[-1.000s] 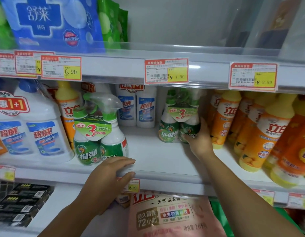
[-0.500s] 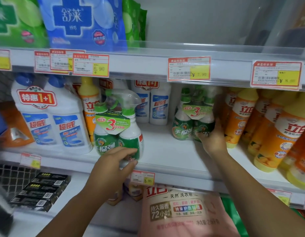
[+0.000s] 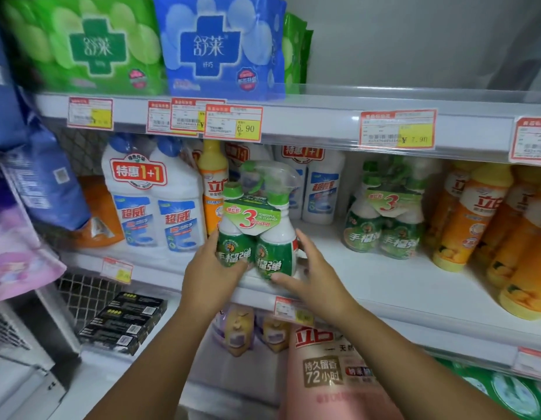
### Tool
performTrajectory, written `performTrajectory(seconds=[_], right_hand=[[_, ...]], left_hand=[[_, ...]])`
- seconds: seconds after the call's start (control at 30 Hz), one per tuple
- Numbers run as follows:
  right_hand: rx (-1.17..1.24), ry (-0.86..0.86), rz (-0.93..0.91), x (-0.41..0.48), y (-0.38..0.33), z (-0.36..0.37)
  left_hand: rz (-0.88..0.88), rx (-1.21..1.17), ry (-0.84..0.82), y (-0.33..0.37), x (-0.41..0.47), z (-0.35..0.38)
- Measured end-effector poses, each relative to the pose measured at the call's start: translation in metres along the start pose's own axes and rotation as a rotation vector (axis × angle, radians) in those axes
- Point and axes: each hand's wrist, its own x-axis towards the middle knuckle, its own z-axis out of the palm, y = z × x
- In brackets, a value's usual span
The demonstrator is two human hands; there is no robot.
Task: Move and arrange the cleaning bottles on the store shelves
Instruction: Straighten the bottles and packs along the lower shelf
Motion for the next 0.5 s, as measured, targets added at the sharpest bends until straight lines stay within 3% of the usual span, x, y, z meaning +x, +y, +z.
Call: performTrajectory(seconds=[0.13, 0.5], right_hand=[[-0.016, 0.16, 0.031, 0.001, 0.008, -0.012], [-0.041, 0.417, 0.144, -0.036, 0.044, -0.117]], left_hand=[[-0.028, -0.098, -0.016, 0.009, -0.007, 0.007], [0.187, -0.161, -0.38, 0.067, -0.03, 0.091]])
